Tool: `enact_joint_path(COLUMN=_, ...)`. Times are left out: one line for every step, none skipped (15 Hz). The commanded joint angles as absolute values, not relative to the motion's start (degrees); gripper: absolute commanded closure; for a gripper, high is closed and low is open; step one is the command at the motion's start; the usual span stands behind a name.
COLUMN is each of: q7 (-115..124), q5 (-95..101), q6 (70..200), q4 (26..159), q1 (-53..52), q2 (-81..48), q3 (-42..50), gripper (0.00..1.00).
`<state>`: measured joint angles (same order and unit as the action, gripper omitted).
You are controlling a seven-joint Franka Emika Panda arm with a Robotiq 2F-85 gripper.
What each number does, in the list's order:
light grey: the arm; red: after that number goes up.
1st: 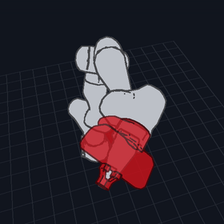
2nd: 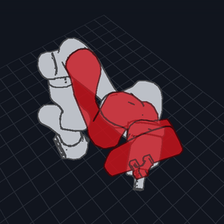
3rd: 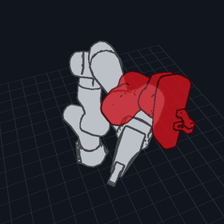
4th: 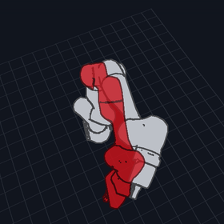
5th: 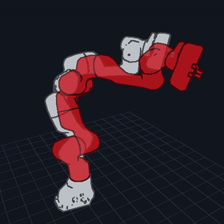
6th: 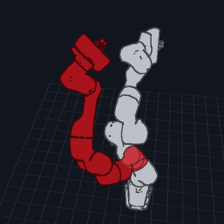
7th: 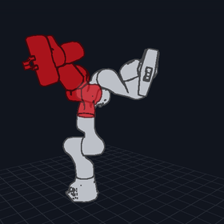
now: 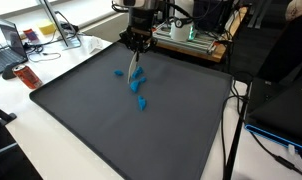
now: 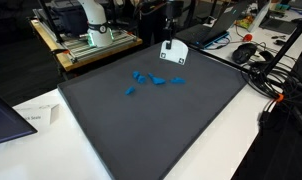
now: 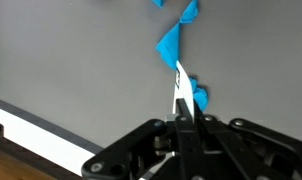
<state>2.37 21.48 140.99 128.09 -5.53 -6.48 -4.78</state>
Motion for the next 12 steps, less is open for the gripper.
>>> enact_joint_path(q7=10.8, q5=27.9, q6=135.7, q4=127.3, q1=-8.1, q2=-5.1, q3=-4.6, gripper=0.99)
enact_joint_path(q7=12.4, q5=28.9, q6=134.1, q4=126.9, q1=-8.6, q2=-5.3, q3=-4.9, gripper=0.99)
enact_joint_path(q7=14.3, q5=30.3, q6=132.5, q4=126.4, q1=-9.2, q2=-5.5, q3=-5.1, gripper=0.99)
enact_joint_path(q7=15.0, q5=30.2, q6=130.9, q4=125.9, q1=-9.6, q2=-5.8, q3=-5.4, gripper=0.99)
enact_joint_path(q7=16.6, q5=30.3, q6=130.0, q4=125.5, q1=-10.1, q2=-5.9, q3=-5.8, gripper=0.99)
enact_joint_path(q7=18.6, q5=30.0, q6=130.9, q4=125.5, q1=-10.4, q2=-5.7, q3=-6.0, gripper=0.99)
enact_joint_path(q7=14.8, q5=28.4, q6=132.3, q4=126.4, q1=-9.5, q2=-6.0, q3=-5.8, gripper=0.96)
enact_joint_path(q7=16.1, q5=28.4, q6=132.2, q4=126.2, q1=-9.9, q2=-6.0, q3=-6.0, gripper=0.96)
enact_joint_path(q7=16.6, q5=28.4, q6=132.2, q4=126.0, q1=-10.1, q2=-6.0, q3=-6.1, gripper=0.96)
enact_joint_path(q7=16.9, q5=28.5, q6=132.2, q4=125.9, q1=-10.1, q2=-6.0, q3=-6.1, gripper=0.96)
enact_joint_path(q7=16.9, q5=28.5, q6=132.2, q4=125.9, q1=-10.1, q2=-6.0, q3=-6.1, gripper=0.96)
enact_joint_path(q7=17.0, q5=28.5, q6=132.1, q4=125.8, q1=-10.1, q2=-6.0, q3=-6.1, gripper=0.96)
